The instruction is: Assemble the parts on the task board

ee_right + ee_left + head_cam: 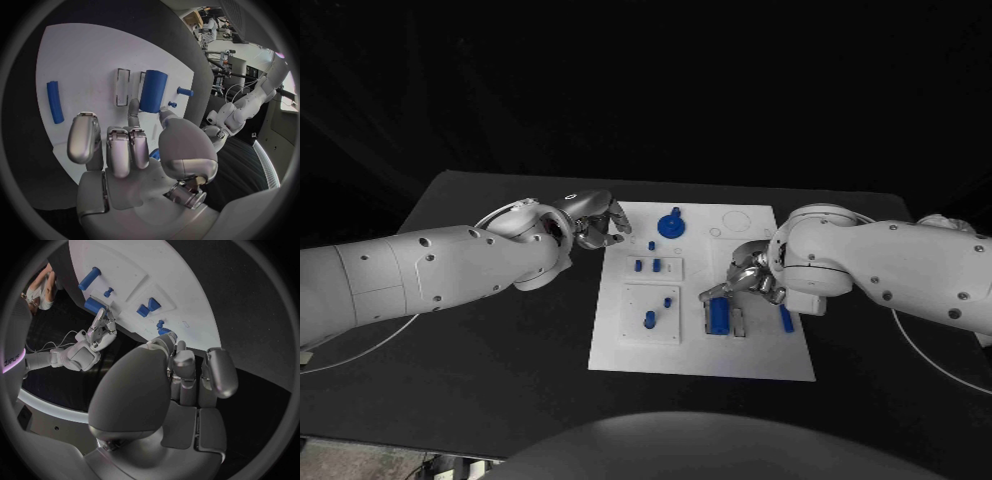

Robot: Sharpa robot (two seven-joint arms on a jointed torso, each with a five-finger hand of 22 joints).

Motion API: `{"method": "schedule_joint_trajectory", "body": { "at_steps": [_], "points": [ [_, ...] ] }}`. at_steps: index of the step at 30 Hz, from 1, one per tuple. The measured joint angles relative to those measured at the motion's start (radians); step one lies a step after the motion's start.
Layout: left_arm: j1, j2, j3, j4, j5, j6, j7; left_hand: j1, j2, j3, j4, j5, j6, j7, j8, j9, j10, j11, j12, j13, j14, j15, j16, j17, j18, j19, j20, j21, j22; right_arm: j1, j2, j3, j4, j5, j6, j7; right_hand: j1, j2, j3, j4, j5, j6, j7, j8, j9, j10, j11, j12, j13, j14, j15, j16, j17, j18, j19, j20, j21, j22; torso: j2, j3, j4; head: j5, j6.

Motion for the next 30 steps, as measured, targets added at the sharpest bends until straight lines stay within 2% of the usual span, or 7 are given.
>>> {"method": "schedule_joint_trajectory", "body": {
  "at_steps": [3,6,12,20,26,28,30],
  "points": [
    [0.0,0.0,0.0,0.0,0.0,0.002,-0.002,0.0,0.0,0.0,0.0,0.0,0.0,0.0,0.0,0.0,0.0,0.0,0.0,0.0,0.0,0.0,0.0,0.0,0.0,0.0,0.0,0.0,0.0,-0.001,-0.001,0.0,0.001,-0.003,0.0,0.0,-0.013,0.001,-0.008,0.008,-0.021,-0.004,0.003,-0.008,0.0,0.0,0.0,0.0,0.0,-0.003,0.005,0.0,0.0,0.0,0.004,0.004,0.0,0.0,0.0,-0.0001,0.0,0.001,0.0],
    [0.0,0.0,0.0,0.0,0.0,0.005,-0.003,0.0,0.0,0.0,0.0,0.0,0.0,0.0,0.0,0.0,0.0,0.0,0.0,0.0,0.0,0.0,0.0,-0.002,0.0,-0.004,0.004,0.0,0.0,-0.001,-0.004,0.0,0.001,-0.006,-0.001,0.0,-0.035,-0.011,-0.025,0.025,-0.042,-0.006,0.005,-0.016,0.003,0.001,0.005,0.0,0.0,0.0,0.008,0.0,0.0,0.0,0.004,0.003,0.0,0.0,0.0,-0.0001,0.0,0.002,0.0],
    [0.0,0.0,0.0,0.0,0.0,0.009,-0.005,0.0,0.0,0.0,0.0,0.0,0.0,0.0,0.0,0.0,0.0,0.0,0.0,0.0,0.0,0.0,0.0,-0.002,0.0,-0.004,0.004,0.0,0.0,-0.002,-0.01,0.0,0.006,-0.013,-0.003,0.001,-0.064,-0.041,-0.067,0.054,-0.043,-0.02,0.013,-0.033,0.005,0.0,0.007,0.0,0.0,0.0,0.008,0.0,0.0,0.0,0.007,0.007,0.0,0.0,0.0,-0.0001,0.0,0.002,0.0],
    [0.0,-0.001,0.0,0.001,0.0,0.012,-0.008,0.0,0.0,0.0,0.0,0.0,0.0,0.0,0.0,0.001,0.0,0.0,0.0,-0.001,0.0,0.0,0.0,-0.002,0.0,-0.004,0.004,0.0,0.0,-0.002,-0.036,0.0,0.024,-0.029,-0.033,0.005,-0.104,-0.08,-0.131,0.064,-0.045,-0.056,0.024,-0.056,0.01,0.001,0.015,0.0,0.0,0.0,0.015,0.0,0.0,0.0,0.011,0.011,0.0,0.0,0.0,-0.0001,0.0002,0.008,0.0],
    [0.0,-0.002,0.0,0.002,0.0,0.014,-0.01,0.0,0.0,0.0,0.0,0.0,0.004,0.004,0.0,0.001,0.0,0.0,0.0,-0.001,0.0,0.0,-0.006,-0.005,0.0,-0.004,0.004,-0.004,0.0,0.003,-0.081,0.001,0.06,-0.038,-0.083,0.031,-0.113,-0.065,-0.151,0.065,-0.045,-0.059,0.026,-0.058,0.015,-0.001,0.017,0.0,0.0,0.0,0.015,0.0,0.0,0.0,0.014,0.014,0.006,0.0,0.0,-0.0001,0.0002,0.01,0.0],
    [0.0,-0.003,0.0,0.003,0.0,0.014,-0.011,0.0,0.0,0.0,0.0,0.0,0.004,0.004,0.0,0.001,0.0,0.0,0.0,-0.001,0.0,0.0,-0.006,-0.005,0.0,-0.004,0.004,-0.004,0.0,0.007,-0.103,0.001,0.077,-0.04,-0.101,0.051,-0.079,-0.033,-0.147,0.056,-0.043,-0.076,0.03,-0.069,0.018,0.002,0.023,0.0,0.0,-0.001,0.02,0.0,0.0,0.0,0.02,0.02,0.018,0.0,0.0,-0.0001,0.0002,0.011,0.0],
    [0.0,-0.004,0.0,0.004,0.0,0.014,-0.011,0.0,0.0,0.003,-0.003,0.0,0.004,0.004,0.004,0.001,0.0,0.0,0.0,-0.001,0.0,0.0,-0.006,-0.005,0.0,-0.004,0.004,-0.004,0.0,0.01,-0.133,0.001,0.1,-0.041,-0.127,0.088,-0.015,-0.009,-0.134,0.031,0.001,-0.108,0.039,-0.087,0.014,-0.002,0.03,0.0,0.0,-0.001,0.026,0.0,0.0,0.0,0.026,0.026,0.03,0.0,0.0,-0.0001,0.0002,0.013,0.0]
  ]
}}
